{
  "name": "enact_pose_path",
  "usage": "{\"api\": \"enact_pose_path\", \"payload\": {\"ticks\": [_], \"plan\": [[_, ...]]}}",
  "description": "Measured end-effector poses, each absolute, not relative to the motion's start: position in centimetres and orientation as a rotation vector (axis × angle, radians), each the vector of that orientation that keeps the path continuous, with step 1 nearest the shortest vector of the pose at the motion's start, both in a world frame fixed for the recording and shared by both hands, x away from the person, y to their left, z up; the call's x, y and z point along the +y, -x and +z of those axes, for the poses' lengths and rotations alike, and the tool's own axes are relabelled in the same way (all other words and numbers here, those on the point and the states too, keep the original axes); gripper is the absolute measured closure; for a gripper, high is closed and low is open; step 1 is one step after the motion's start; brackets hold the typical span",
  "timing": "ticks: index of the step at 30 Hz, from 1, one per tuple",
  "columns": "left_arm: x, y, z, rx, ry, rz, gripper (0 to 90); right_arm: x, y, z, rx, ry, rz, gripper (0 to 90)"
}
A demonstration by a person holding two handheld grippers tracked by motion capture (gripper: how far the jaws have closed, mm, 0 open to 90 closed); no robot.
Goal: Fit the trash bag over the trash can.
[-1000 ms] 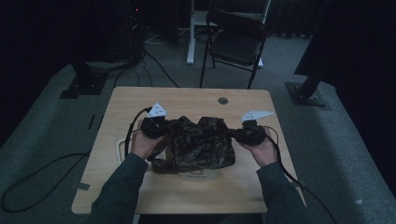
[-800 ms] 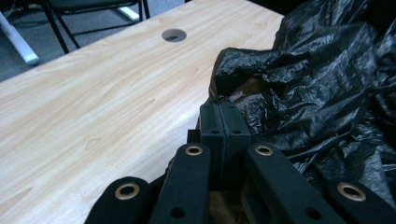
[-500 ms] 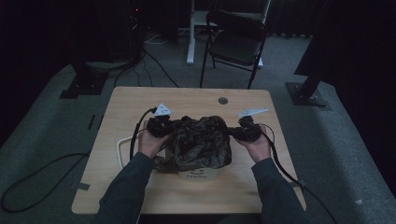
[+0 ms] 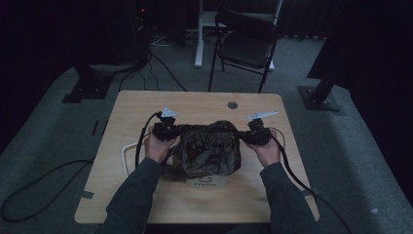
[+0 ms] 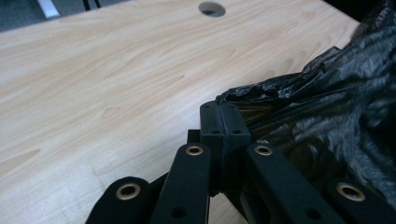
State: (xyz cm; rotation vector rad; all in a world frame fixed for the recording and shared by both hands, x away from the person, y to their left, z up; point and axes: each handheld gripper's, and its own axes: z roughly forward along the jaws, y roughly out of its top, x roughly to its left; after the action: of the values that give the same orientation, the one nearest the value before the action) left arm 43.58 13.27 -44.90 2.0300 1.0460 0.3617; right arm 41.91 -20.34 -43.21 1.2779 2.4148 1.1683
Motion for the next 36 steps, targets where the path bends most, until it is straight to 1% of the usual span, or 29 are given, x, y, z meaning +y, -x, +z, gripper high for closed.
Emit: {"api": "enact_pose_path", "payload": {"ticks": [7,21,28,31,34,36], "plan": [[13.3,-43.7,-46.3,1.086,-2.053,0.331,90.0,-19.8,-42.2,-44.4,2.473,-1.3,1.041,88.3],[13.3,-44.0,-48.1,1.181,-2.083,0.259,90.0,-20.9,-41.9,-46.0,2.508,-1.378,0.993,87.4],[12.9,-44.0,-48.7,1.193,-2.101,0.247,90.0,-21.1,-41.7,-46.7,2.525,-1.382,0.951,87.0],[13.2,-44.0,-48.7,1.2,-2.094,0.256,89.7,-21.1,-41.7,-46.8,2.524,-1.377,0.926,85.3],[13.6,-43.7,-48.3,1.177,-2.084,0.284,81.5,-21.3,-41.5,-46.6,2.514,-1.379,0.938,80.3],[14.3,-43.5,-47.7,1.172,-2.036,0.282,76.9,-21.5,-41.1,-46.3,2.494,-1.374,0.965,75.0]]}}
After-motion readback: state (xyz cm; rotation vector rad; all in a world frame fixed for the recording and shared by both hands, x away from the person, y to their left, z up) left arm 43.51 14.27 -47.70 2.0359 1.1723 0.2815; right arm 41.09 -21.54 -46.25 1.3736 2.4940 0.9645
